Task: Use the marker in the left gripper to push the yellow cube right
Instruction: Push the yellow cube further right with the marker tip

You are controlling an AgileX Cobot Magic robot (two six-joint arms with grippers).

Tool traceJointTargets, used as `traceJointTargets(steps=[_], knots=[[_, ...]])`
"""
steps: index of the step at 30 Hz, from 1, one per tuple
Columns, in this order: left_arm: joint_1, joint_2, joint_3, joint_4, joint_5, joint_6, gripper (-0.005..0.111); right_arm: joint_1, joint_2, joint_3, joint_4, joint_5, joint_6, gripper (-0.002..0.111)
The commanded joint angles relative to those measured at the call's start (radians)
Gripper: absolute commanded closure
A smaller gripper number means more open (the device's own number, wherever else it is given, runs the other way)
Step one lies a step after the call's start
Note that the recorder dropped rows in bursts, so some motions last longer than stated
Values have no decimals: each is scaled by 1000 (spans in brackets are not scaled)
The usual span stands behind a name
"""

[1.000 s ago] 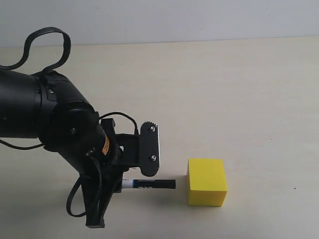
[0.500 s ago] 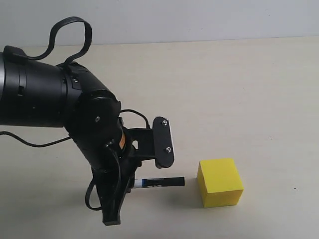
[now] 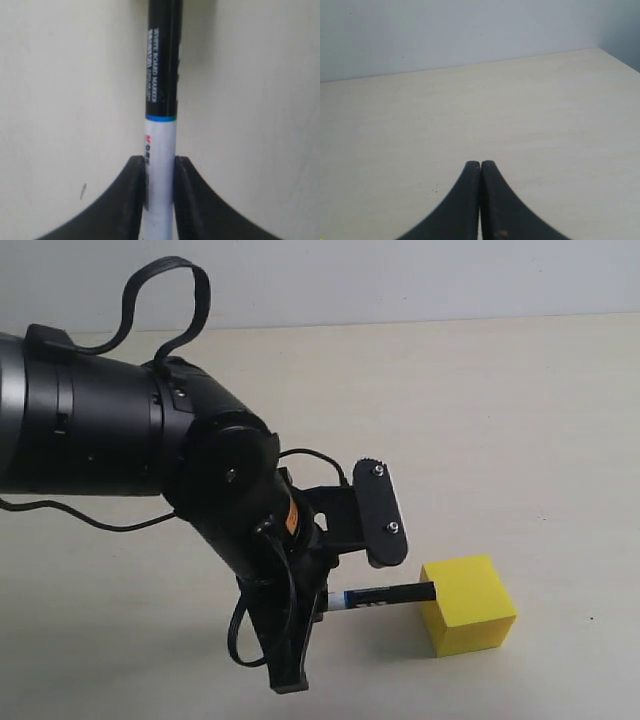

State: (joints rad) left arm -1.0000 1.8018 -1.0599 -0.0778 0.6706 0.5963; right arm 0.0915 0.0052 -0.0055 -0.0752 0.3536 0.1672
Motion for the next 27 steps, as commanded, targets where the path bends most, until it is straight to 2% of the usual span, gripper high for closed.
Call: traceJointTargets(steps=[1, 8, 16, 27], knots=[[1, 8, -20, -4, 54, -9, 107, -5, -5, 5, -1, -9, -5, 108], [14, 8, -5, 24, 133, -11, 107, -5, -5, 5, -1, -10, -5, 108], [14, 8, 28, 148, 139, -93, 107, -5, -5, 5, -1, -10, -5, 108], [14, 8, 28, 152, 89, -102, 107, -5, -5, 5, -1, -10, -5, 108]])
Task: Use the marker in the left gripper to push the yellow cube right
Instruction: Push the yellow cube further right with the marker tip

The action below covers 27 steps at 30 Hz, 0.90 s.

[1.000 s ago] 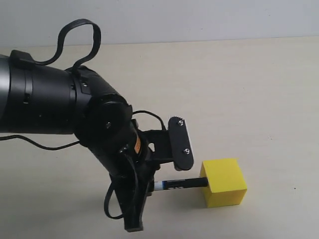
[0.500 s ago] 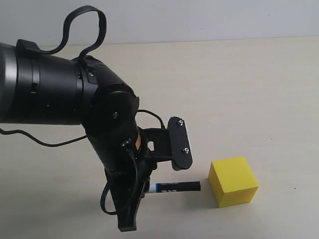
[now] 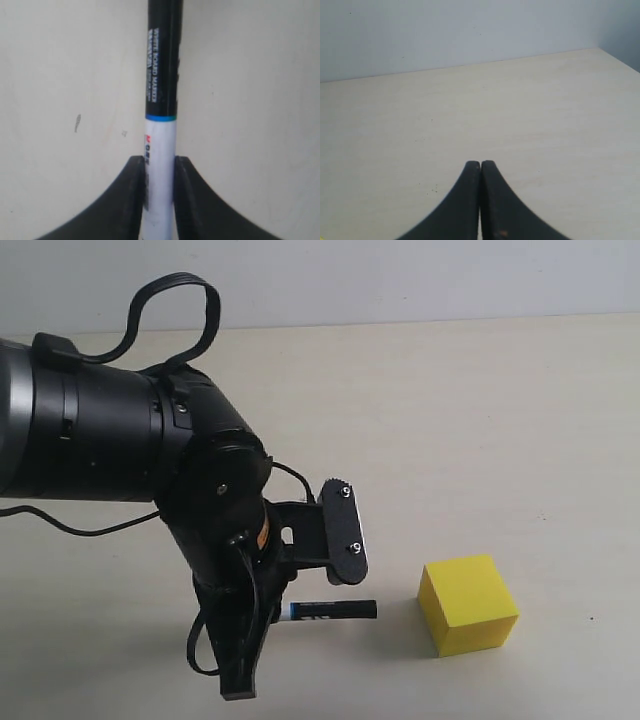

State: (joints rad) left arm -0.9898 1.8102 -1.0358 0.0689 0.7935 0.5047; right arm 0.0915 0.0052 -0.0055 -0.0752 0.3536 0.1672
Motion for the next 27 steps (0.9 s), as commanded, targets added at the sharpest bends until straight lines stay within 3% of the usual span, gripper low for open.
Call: traceJointTargets(steps=[1, 16, 21, 27], knots=[[4, -1, 4, 5, -39, -10, 107, -5, -5, 5, -1, -10, -5, 108], [4, -1, 4, 1, -34, -65, 107, -5, -5, 5, -1, -10, -7, 108], [0, 13, -10, -91, -91, -55, 107, -5, -5, 5, -1, -10, -7, 108], [-53, 94, -92, -106, -106, -36, 107, -5, -5, 5, -1, -10, -5, 108]])
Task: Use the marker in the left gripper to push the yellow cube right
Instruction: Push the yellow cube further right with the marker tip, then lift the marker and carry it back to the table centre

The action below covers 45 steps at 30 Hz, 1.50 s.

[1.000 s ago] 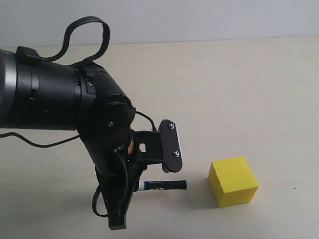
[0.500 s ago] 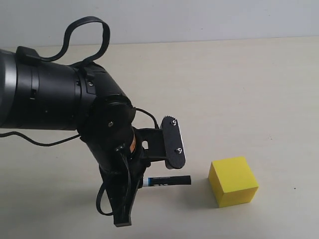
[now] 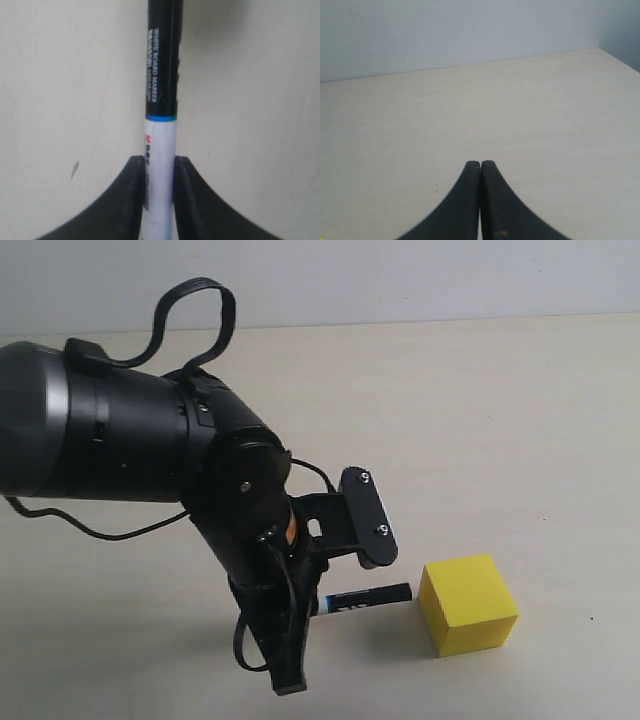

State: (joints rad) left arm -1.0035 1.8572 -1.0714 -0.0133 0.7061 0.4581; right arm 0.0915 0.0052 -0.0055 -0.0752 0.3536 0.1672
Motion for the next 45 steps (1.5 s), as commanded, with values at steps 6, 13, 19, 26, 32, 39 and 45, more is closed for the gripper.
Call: traceJointTargets(steps=[6, 13, 19, 26, 32, 39, 45], knots=[[-35, 72, -89, 46, 59, -10, 107, -5, -5, 5, -1, -10, -5, 108], [-14, 72, -89, 68, 169, -25, 107, -5, -5, 5, -1, -10, -5, 108], [-16, 72, -91, 83, 170, -17, 107, -5, -5, 5, -1, -10, -5, 108], [-55, 72, -91, 83, 84, -16, 107, -5, -5, 5, -1, -8, -5, 108], [-84, 72, -91, 79, 6, -67, 107, -5, -5, 5, -1, -8, -5, 108], [-86, 93, -147, 81, -13, -100, 107, -5, -5, 5, -1, -8, -5, 108], [-86, 108, -156, 88, 58, -103, 107, -5, -5, 5, -1, -8, -5, 108]])
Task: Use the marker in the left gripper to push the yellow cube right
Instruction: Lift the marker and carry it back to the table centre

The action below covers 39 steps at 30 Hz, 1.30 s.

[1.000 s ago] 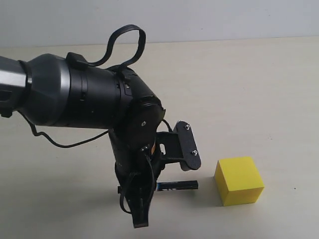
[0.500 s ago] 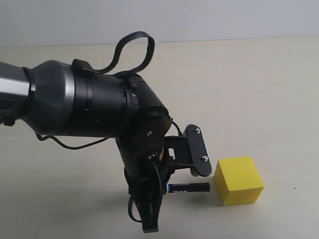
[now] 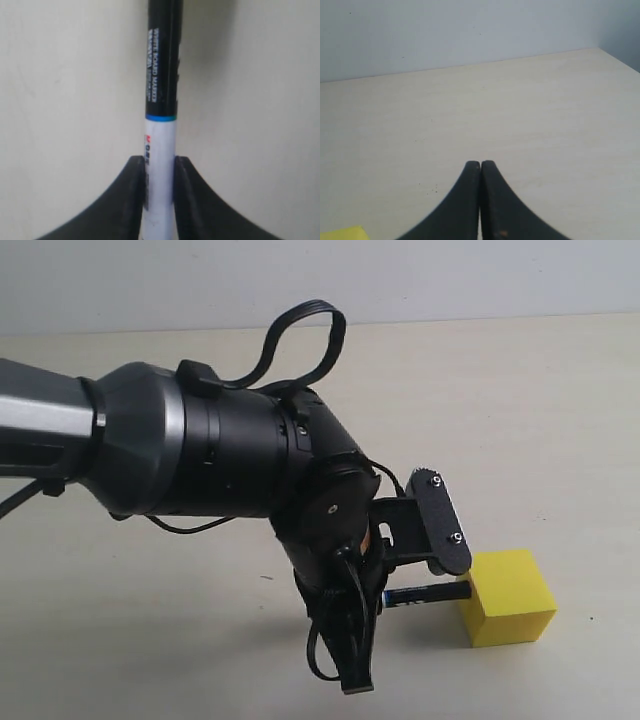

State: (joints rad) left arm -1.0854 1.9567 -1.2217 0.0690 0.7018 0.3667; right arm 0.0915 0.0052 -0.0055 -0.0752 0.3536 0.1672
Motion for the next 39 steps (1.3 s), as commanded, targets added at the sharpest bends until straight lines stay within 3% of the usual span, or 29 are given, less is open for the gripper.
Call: traceJointTargets(steps=[1, 5, 12, 22, 24, 27, 31, 35, 37, 39], knots=[[-4, 9, -3, 11, 78, -12, 107, -5, -5, 5, -1, -8, -5, 108], [-4, 9, 1, 21, 88, -16, 107, -5, -5, 5, -1, -8, -5, 108], [-20, 42, -74, -6, -21, -16, 107, -5, -5, 5, -1, -8, -5, 108], [-20, 78, -130, 1, 131, -16, 107, -5, -5, 5, -1, -8, -5, 108], [-20, 78, -130, 1, 113, -12, 107, -5, -5, 5, -1, -8, -5, 108], [-32, 80, -134, -5, -23, -12, 107, -5, -5, 5, -1, -8, -5, 108], [-29, 72, -143, 6, 18, -14, 107, -5, -5, 5, -1, -8, -7, 108], [16, 54, -143, 36, 62, -126, 107, -5, -5, 5, -1, -8, -7, 108], [85, 30, -143, 45, 51, -289, 107, -5, -5, 5, -1, -8, -5, 108], [168, 10, -143, 45, 26, -558, 107, -5, -5, 5, -1, -8, -5, 108]])
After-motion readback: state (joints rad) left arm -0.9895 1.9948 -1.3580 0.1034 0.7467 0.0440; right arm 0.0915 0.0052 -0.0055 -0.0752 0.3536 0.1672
